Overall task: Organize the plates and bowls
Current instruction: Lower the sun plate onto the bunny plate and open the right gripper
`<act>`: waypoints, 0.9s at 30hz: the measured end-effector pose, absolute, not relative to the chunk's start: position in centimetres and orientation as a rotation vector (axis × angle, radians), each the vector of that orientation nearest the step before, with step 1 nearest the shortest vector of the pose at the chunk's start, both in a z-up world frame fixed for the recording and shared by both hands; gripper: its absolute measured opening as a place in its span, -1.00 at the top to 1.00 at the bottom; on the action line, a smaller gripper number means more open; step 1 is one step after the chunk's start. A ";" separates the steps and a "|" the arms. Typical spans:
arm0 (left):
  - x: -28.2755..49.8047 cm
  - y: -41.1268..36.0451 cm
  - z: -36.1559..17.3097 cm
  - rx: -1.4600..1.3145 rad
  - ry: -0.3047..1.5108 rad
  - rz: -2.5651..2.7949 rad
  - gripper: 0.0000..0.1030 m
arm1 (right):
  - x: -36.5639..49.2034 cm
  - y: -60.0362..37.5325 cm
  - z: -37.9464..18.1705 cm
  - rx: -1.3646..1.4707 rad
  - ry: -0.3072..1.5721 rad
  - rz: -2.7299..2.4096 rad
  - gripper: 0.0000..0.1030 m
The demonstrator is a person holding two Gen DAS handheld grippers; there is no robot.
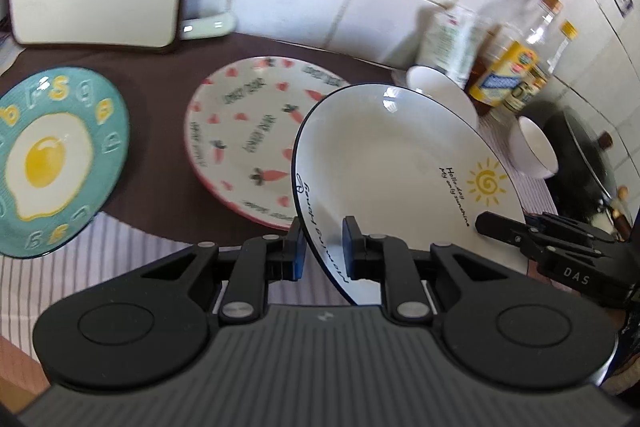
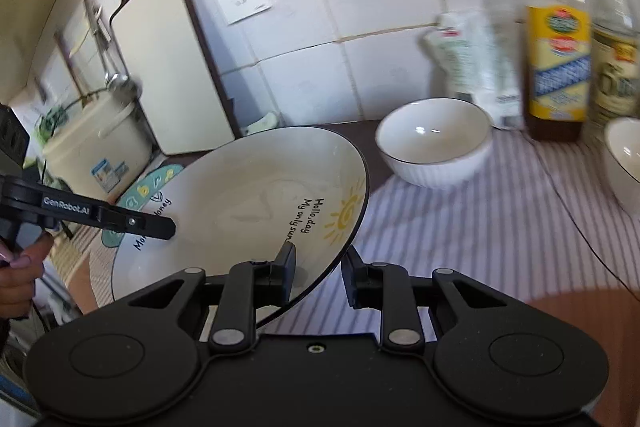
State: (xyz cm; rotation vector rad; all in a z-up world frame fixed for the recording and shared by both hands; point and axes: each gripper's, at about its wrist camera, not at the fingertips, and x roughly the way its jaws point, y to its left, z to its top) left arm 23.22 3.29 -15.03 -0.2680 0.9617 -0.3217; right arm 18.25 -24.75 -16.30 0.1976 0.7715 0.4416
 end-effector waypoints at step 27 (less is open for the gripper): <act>28.9 7.9 -19.3 -0.373 1.089 -0.141 0.63 | 28.2 -18.1 -19.3 0.157 0.928 0.479 0.42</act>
